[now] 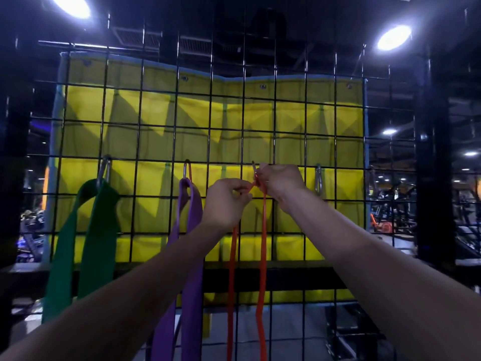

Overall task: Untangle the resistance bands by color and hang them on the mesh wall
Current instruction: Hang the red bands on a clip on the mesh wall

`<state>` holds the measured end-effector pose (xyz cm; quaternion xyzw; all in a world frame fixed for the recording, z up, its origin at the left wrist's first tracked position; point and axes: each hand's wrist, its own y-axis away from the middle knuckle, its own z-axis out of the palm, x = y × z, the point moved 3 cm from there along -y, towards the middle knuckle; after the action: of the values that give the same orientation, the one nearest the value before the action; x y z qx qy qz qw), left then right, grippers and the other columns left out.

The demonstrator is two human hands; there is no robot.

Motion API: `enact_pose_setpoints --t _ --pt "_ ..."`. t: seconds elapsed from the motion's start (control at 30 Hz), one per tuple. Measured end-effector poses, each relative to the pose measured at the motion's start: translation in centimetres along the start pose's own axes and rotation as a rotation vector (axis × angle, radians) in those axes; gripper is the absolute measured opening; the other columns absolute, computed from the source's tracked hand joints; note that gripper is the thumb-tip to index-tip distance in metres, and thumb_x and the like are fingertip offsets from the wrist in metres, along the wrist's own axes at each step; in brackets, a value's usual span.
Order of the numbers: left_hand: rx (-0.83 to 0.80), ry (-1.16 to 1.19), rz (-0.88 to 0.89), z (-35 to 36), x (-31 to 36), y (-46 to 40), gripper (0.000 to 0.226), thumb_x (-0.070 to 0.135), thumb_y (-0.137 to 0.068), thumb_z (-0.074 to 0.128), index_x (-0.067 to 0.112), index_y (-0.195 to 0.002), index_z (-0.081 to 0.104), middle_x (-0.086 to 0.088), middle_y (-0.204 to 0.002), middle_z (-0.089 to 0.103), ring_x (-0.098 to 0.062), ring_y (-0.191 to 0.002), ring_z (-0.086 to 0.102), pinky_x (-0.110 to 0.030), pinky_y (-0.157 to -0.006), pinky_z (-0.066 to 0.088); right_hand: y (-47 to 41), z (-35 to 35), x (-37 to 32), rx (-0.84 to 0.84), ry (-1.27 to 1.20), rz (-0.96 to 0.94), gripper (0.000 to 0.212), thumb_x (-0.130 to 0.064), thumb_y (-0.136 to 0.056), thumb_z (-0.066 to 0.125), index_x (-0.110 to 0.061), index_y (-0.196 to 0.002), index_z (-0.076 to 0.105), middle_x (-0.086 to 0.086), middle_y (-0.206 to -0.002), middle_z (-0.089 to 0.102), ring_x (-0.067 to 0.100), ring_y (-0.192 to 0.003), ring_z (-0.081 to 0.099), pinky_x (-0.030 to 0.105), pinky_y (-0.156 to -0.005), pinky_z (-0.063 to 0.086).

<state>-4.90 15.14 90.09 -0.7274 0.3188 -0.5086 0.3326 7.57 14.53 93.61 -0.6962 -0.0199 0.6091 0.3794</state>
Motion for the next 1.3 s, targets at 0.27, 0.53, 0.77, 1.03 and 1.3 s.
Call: enact_pose_setpoints --t 0.27,0.53,0.77,1.03,1.3 --pt "-0.038 0.133 -0.081 1.0 -0.8 3.0 0.045 0.000 -0.086 0.057 0.014 -0.128 0.053 -0.006 -0.107 0.064 -0.014 -0.081 0.064 -0.014 -0.057 0.050 5.3 -1.9 3.0 -0.146 0.127 -0.073 0.021 -0.015 -0.090 0.058 -0.014 -0.110 0.064 0.004 -0.104 0.063 0.022 -0.103 0.058 0.040 -0.096 0.047" --pt "-0.109 0.143 -0.114 1.4 -1.0 5.8 0.054 -0.012 -0.085 0.051 0.006 -0.135 0.045 -0.005 -0.115 0.058 -0.016 -0.092 0.063 -0.005 -0.060 0.047 7.4 -2.8 4.9 -0.073 0.669 -0.218 0.034 0.003 -0.081 0.055 -0.011 -0.111 0.062 0.009 -0.094 0.065 0.026 -0.089 0.061 0.031 -0.075 0.051" --pt "-0.148 0.013 -0.131 1.0 -2.8 8.4 0.054 -0.010 -0.082 0.056 0.011 -0.131 0.050 -0.011 -0.114 0.062 -0.025 -0.095 0.065 -0.028 -0.069 0.054 10.1 -2.7 4.8 -0.129 1.016 -0.392 0.060 0.007 -0.084 0.046 -0.015 -0.139 0.038 0.016 -0.126 0.047 0.034 -0.118 0.047 0.037 -0.088 0.047" --pt "0.003 -0.182 -0.057 1.0 -1.6 12.6 0.037 0.003 -0.086 0.057 0.015 -0.121 0.058 -0.009 -0.125 0.048 -0.020 -0.110 0.053 -0.014 -0.079 0.039 13.7 -4.4 7.3 -0.227 0.930 -0.300 0.059 -0.006 -0.089 0.053 -0.020 -0.143 0.033 0.010 -0.140 0.041 0.028 -0.129 0.040 0.037 -0.099 0.045" --pt "-0.354 -0.018 -0.055 9.4 -0.6 20.8 0.031 0.011 -0.088 0.058 0.009 -0.119 0.058 -0.013 -0.120 0.053 -0.025 -0.110 0.054 -0.025 -0.095 0.041 20.2 -13.8 14.8 -0.083 0.949 -0.036 0.044 -0.010 -0.081 0.060 -0.009 -0.124 0.053 0.016 -0.119 0.052 0.034 -0.113 0.050 0.038 -0.090 0.047"
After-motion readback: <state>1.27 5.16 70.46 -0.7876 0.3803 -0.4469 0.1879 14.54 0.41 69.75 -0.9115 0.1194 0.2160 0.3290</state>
